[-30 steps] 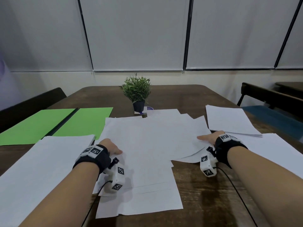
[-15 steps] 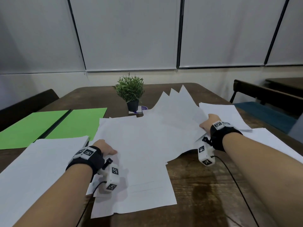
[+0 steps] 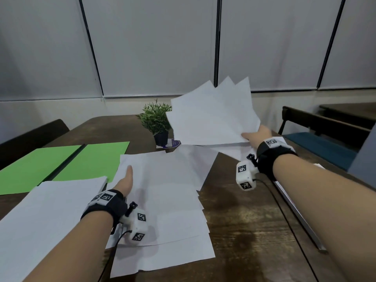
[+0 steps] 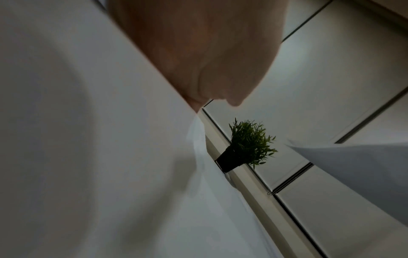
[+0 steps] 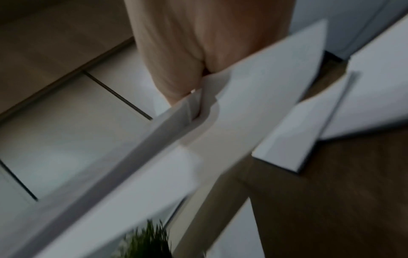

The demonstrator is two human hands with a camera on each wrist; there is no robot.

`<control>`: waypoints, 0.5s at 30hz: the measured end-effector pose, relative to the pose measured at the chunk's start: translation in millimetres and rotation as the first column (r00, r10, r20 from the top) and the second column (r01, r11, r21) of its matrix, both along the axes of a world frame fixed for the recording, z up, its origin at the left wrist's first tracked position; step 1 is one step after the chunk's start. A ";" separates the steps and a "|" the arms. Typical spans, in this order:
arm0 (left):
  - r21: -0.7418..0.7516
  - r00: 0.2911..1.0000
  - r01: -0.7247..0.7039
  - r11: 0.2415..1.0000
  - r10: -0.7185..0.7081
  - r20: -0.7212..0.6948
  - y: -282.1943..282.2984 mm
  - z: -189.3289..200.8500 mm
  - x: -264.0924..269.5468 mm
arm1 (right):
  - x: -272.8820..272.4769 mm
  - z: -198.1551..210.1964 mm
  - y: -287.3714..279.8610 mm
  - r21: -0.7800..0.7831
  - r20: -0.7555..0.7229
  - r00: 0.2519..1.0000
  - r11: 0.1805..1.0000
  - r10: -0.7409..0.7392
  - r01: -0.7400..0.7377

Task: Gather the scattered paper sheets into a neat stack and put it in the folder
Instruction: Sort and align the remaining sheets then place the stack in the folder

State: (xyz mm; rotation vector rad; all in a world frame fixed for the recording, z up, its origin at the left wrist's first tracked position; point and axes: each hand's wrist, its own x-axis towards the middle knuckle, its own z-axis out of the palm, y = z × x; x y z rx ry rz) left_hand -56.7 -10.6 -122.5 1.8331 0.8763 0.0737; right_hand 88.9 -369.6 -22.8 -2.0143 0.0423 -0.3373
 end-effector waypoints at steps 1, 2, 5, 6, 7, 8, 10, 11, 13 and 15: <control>-0.057 0.999 -0.030 0.998 0.032 0.037 5.0 -3.9 3.9 | -7.7 -10.2 7.1 0.035 -0.015 0.999 0.999 0.035 -0.035; -0.129 0.997 -0.044 0.991 0.051 0.051 9.7 -7.4 6.6 | -12.8 -24.7 15.3 0.061 -0.028 0.997 0.996 0.071 -0.069; -0.237 0.992 -0.029 0.971 0.057 0.112 7.9 0.4 4.2 | -23.3 -66.5 36.7 0.099 -0.161 0.963 0.974 0.217 -0.203; -0.247 0.989 -0.021 0.969 0.056 0.135 7.5 2.1 4.6 | -25.3 -78.9 44.1 0.088 -0.203 0.941 0.962 0.271 -0.258; -0.245 0.986 0.003 0.970 0.038 0.164 6.2 3.3 4.1 | -31.1 -86.8 51.6 0.044 -0.253 0.914 0.948 0.317 -0.316; -0.222 0.985 0.056 0.973 -0.018 0.170 5.9 2.2 4.9 | -35.7 -93.3 58.7 -0.009 -0.298 0.886 0.927 0.356 -0.375; -0.084 0.988 0.142 0.986 -0.136 0.071 6.5 1.3 4.1 | -40.8 -101.8 68.4 -0.156 -0.421 0.812 0.850 0.404 -0.504; 0.014 0.985 0.170 0.985 -0.169 -0.033 6.5 0.8 2.3 | -44.3 -101.6 70.5 -0.222 -0.489 0.768 0.792 0.414 -0.569; 0.192 0.944 0.272 0.943 -0.222 -0.245 2.2 4.0 -0.1 | -43.0 -100.1 69.1 -0.257 -0.582 0.695 0.716 0.422 -0.649; 0.356 0.909 0.354 0.865 -0.227 -0.350 -1.9 9.7 -0.7 | -39.7 -98.8 64.7 -0.225 -0.611 0.661 0.706 0.435 -0.672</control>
